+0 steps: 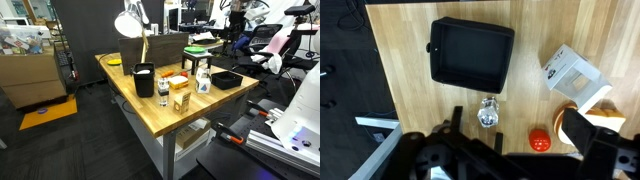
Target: Put the crystal bottle on the green plate
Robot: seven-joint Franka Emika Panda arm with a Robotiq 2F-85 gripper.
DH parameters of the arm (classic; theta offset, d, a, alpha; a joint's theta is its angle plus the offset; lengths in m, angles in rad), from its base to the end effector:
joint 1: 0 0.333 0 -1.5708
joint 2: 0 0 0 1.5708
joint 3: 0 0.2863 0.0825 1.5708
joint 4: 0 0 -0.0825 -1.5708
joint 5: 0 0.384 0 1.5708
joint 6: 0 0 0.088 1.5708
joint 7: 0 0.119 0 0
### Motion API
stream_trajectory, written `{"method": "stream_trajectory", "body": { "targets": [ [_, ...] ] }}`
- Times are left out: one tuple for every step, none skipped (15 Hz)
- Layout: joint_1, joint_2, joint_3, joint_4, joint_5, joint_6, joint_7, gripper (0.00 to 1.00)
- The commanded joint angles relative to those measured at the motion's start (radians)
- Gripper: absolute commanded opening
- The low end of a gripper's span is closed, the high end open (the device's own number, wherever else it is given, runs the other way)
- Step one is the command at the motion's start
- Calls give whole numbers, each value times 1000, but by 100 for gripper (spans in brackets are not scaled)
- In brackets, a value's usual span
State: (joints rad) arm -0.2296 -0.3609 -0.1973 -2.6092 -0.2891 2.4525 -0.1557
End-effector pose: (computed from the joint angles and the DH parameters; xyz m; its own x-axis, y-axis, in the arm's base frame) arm 0.3991 -0.1795 0.3521 0.9860 -0.0451 0.1603 -0.0744 -0.9806 0.1811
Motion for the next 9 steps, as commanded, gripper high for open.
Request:
{"method": "stream_trajectory", "body": {
  "targets": [
    [19, 99, -51, 60, 50, 84, -107, 100],
    [29, 128, -64, 74, 73, 105, -145, 100],
    [37, 153, -71, 87, 97, 120, -178, 100],
    [46, 178, -75, 98, 124, 138, -217, 100],
    [17, 130, -51, 64, 84, 110, -151, 100],
    [20, 149, -51, 72, 91, 115, -159, 100],
    [20, 153, -50, 72, 91, 115, -156, 100],
    [20, 150, -50, 71, 91, 114, -156, 100],
    [20, 144, -50, 70, 91, 114, -156, 100]
  ]
}}
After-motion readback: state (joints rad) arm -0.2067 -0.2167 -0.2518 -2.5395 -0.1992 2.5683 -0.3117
